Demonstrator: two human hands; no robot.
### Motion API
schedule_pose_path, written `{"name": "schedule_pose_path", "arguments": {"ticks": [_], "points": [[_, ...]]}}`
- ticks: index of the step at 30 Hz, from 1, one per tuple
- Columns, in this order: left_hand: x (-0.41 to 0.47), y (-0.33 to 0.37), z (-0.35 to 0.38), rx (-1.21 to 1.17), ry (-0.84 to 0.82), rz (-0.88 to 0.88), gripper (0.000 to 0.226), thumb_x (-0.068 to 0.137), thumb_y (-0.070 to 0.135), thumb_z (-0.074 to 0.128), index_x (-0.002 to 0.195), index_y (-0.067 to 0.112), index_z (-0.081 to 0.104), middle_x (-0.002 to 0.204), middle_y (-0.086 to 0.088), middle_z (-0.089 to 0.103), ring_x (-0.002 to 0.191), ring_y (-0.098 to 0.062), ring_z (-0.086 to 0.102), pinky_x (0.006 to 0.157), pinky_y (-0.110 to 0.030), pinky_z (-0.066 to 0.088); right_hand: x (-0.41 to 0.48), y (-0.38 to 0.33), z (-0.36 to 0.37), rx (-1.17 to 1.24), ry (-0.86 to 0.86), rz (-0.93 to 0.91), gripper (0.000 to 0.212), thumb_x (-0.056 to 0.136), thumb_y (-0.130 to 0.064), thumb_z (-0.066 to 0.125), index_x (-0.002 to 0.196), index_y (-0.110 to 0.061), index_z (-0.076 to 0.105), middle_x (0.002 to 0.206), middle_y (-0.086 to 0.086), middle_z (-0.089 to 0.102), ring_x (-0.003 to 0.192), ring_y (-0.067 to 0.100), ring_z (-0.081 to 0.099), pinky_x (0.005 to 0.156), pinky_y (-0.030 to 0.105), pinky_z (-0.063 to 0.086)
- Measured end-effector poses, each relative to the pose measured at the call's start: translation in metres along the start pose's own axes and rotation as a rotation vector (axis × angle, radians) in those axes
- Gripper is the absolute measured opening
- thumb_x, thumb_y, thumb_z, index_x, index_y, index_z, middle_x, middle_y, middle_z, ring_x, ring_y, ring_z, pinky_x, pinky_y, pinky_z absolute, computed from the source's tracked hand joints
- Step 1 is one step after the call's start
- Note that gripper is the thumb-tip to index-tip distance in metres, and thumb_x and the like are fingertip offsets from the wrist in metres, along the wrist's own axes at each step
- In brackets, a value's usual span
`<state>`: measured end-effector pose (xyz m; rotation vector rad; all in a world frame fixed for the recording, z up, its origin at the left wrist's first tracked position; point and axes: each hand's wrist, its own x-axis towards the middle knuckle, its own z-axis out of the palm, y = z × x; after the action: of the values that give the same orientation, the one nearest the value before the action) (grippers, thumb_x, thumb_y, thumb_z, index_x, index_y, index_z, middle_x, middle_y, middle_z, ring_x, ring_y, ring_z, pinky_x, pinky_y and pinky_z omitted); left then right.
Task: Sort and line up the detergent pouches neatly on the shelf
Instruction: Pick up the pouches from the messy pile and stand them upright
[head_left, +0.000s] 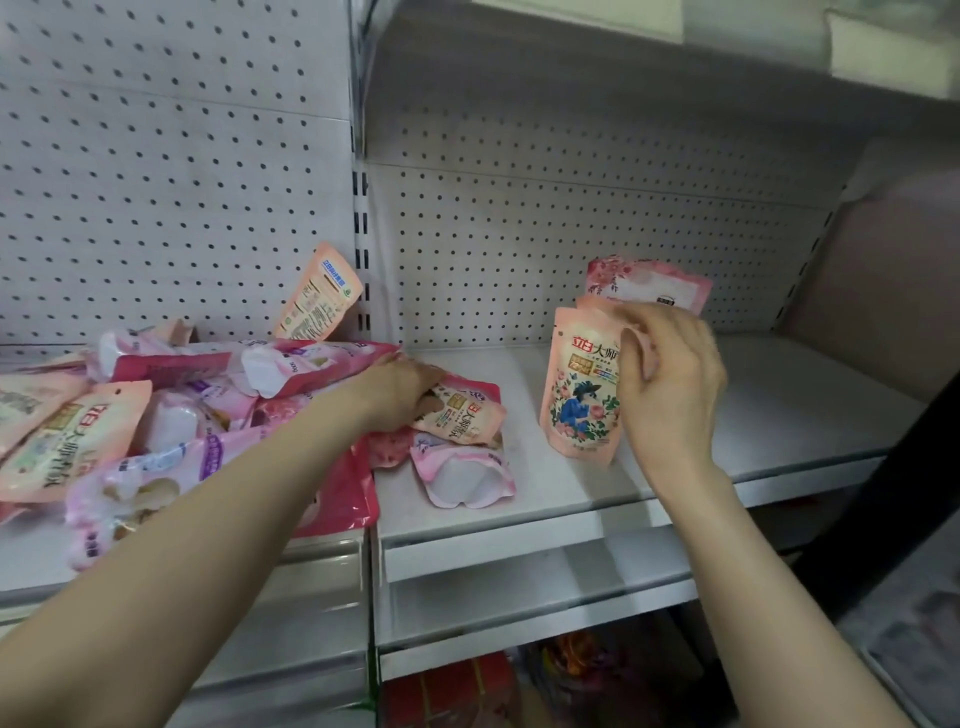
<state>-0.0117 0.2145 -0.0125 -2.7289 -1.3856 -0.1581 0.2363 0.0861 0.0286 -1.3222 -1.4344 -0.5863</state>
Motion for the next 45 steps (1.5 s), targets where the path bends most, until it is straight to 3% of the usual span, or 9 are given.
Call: {"name": "schedule_pose_path", "arguments": {"ticks": [6,13,18,23,27,31,38,42,45], "points": [[-0.014,-0.004,-0.017,-0.152,0.246,-0.087,0.029,0.088,0.035,0.065,0.110,0.016,0.065,0.103,-0.004,0.061,0.093,-0.025,0.061,0.073,-0.034,0.047,-0.019,-0.020,0.040,0.024,-0.545,0.160,0.026,0.094,-0.017,0.057,0.115,-0.022,0.070,0.101,0.002,0.076,0.092,0.025,0.070,0.081,0.032,0.053],[-0.060,-0.012,-0.041,-0.425,0.650,-0.214,0.016,0.094,0.030,0.059,0.096,0.020,0.047,0.086,0.000,0.060,0.071,-0.020,0.056,0.062,-0.036,0.046,-0.037,-0.023,0.104,-0.061,-0.956,0.432,0.037,0.097,-0.042,0.052,0.113,-0.010,0.061,0.105,0.011,0.070,0.095,0.028,0.065,0.071,0.028,0.042],[-0.081,-0.035,-0.035,-0.805,0.613,-0.481,0.017,0.097,0.031,0.052,0.103,0.019,0.042,0.081,0.003,0.061,0.060,-0.021,0.061,0.053,-0.030,0.046,-0.026,-0.032,0.128,0.089,-0.935,0.694,0.057,0.090,-0.041,0.065,0.130,-0.006,0.046,0.107,0.007,0.061,0.085,0.020,0.062,0.077,0.033,0.051],[-0.096,-0.038,-0.015,-0.825,0.590,-0.542,0.021,0.097,0.033,0.052,0.112,0.027,0.040,0.084,0.015,0.064,0.060,-0.010,0.066,0.048,-0.027,0.048,-0.021,-0.037,0.136,0.453,-0.832,1.071,0.045,0.078,-0.021,0.083,0.107,-0.001,0.054,0.102,0.019,0.071,0.084,0.032,0.073,0.081,0.048,0.060],[-0.098,-0.037,-0.009,-0.916,0.570,-0.511,0.027,0.096,0.033,0.054,0.118,0.032,0.039,0.094,0.012,0.068,0.065,-0.008,0.069,0.061,-0.040,0.058,-0.018,-0.040,0.134,0.695,-0.838,1.227,0.040,0.074,-0.013,0.085,0.104,0.002,0.063,0.088,0.019,0.076,0.078,0.031,0.075,0.074,0.042,0.062],[-0.097,-0.033,-0.010,-1.012,0.598,-0.512,0.028,0.095,0.029,0.056,0.121,0.027,0.044,0.101,0.012,0.064,0.077,-0.009,0.069,0.067,-0.041,0.060,-0.010,-0.047,0.126,0.844,-0.745,1.171,0.017,0.083,-0.001,0.073,0.098,-0.004,0.068,0.071,0.008,0.076,0.064,0.020,0.073,0.060,0.032,0.059],[-0.098,-0.028,-0.012,-1.191,0.710,-0.507,0.018,0.093,0.019,0.060,0.108,0.023,0.050,0.101,0.007,0.066,0.089,-0.018,0.070,0.075,-0.042,0.058,0.021,-0.066,0.103,0.793,-0.500,0.744,0.016,0.088,-0.011,0.070,0.091,-0.025,0.063,0.073,-0.008,0.073,0.064,0.011,0.072,0.054,0.027,0.058],[-0.100,-0.024,-0.012,-1.330,0.775,-0.487,0.018,0.093,0.016,0.061,0.106,0.022,0.049,0.102,0.006,0.066,0.076,-0.006,0.072,0.056,-0.021,0.057,0.028,-0.061,0.102,0.698,-0.293,0.715,0.015,0.089,-0.012,0.069,0.093,-0.019,0.056,0.096,0.015,0.069,0.087,0.034,0.069,0.079,0.049,0.060],[-0.102,-0.023,-0.009,-1.363,0.793,-0.469,0.016,0.093,0.016,0.061,0.102,0.024,0.050,0.103,0.004,0.067,0.079,-0.007,0.072,0.057,-0.022,0.057,0.019,-0.055,0.106,0.623,-0.247,0.757,0.027,0.085,-0.007,0.072,0.100,-0.018,0.052,0.098,0.007,0.069,0.087,0.025,0.069,0.083,0.045,0.058]]}}
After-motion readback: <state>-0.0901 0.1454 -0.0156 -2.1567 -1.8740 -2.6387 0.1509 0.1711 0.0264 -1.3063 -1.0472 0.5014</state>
